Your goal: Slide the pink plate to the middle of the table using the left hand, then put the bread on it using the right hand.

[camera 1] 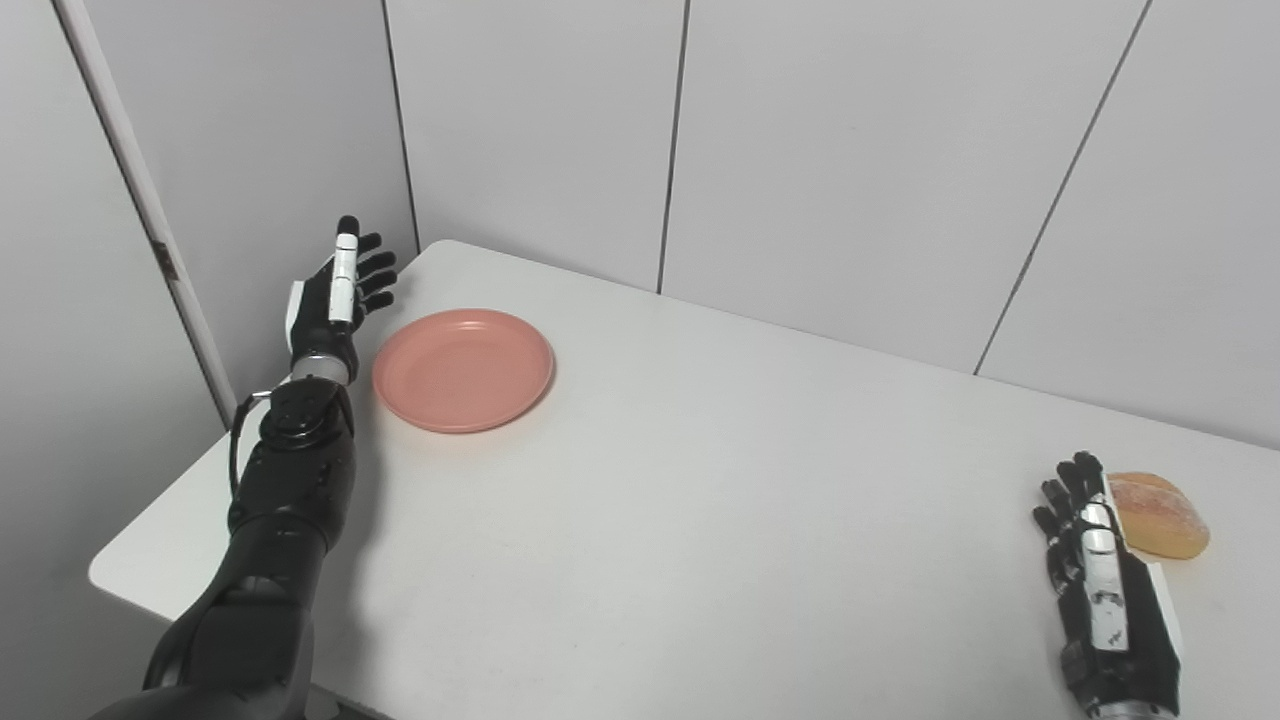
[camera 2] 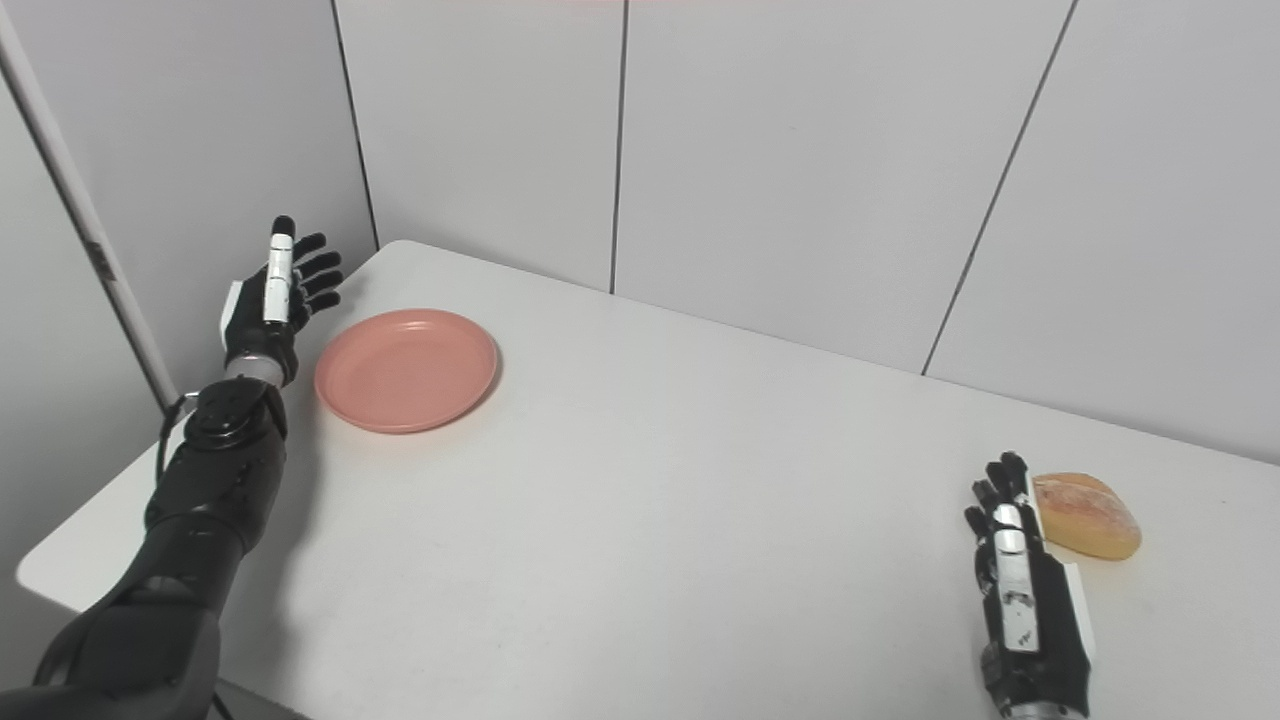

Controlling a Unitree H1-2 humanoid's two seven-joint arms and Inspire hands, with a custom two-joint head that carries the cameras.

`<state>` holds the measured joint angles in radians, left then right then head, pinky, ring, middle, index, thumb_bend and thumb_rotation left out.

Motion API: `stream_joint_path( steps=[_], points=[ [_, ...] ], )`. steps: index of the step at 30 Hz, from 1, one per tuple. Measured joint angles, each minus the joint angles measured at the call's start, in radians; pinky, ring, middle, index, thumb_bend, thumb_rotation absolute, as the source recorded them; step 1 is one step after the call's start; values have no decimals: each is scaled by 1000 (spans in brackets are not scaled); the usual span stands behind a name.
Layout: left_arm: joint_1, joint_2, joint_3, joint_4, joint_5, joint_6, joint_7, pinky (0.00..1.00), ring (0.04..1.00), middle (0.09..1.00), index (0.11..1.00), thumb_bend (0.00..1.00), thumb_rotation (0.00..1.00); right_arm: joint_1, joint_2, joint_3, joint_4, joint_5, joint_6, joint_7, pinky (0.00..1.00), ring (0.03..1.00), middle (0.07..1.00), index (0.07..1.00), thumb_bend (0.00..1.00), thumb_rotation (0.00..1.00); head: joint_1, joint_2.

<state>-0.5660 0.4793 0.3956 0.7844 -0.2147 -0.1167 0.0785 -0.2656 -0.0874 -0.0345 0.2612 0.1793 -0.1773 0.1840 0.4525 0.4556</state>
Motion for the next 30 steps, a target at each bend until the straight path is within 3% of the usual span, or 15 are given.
stream_joint_path(
  steps=[11, 22, 30],
  points=[
    [-1, 0, 2, 113, -4, -77, -1, 727, 742, 738, 729, 829, 1000, 7, 0, 1, -12, -1, 3, -1, 1000, 1000, 1000, 1000, 529, 934, 0, 9],
    [-3, -6, -3, 166, -27, -117, -57, 756, 769, 762, 746, 807, 1000, 18, 0, 1, -28, -1, 20, -2, 1000, 1000, 1000, 1000, 553, 914, -6, 17],
    [-4, -25, -20, 165, -39, -134, -59, 764, 777, 768, 752, 786, 1000, 21, 0, 3, -34, -5, 28, -5, 1000, 1000, 1000, 1000, 558, 926, -11, 23]
  ],
)
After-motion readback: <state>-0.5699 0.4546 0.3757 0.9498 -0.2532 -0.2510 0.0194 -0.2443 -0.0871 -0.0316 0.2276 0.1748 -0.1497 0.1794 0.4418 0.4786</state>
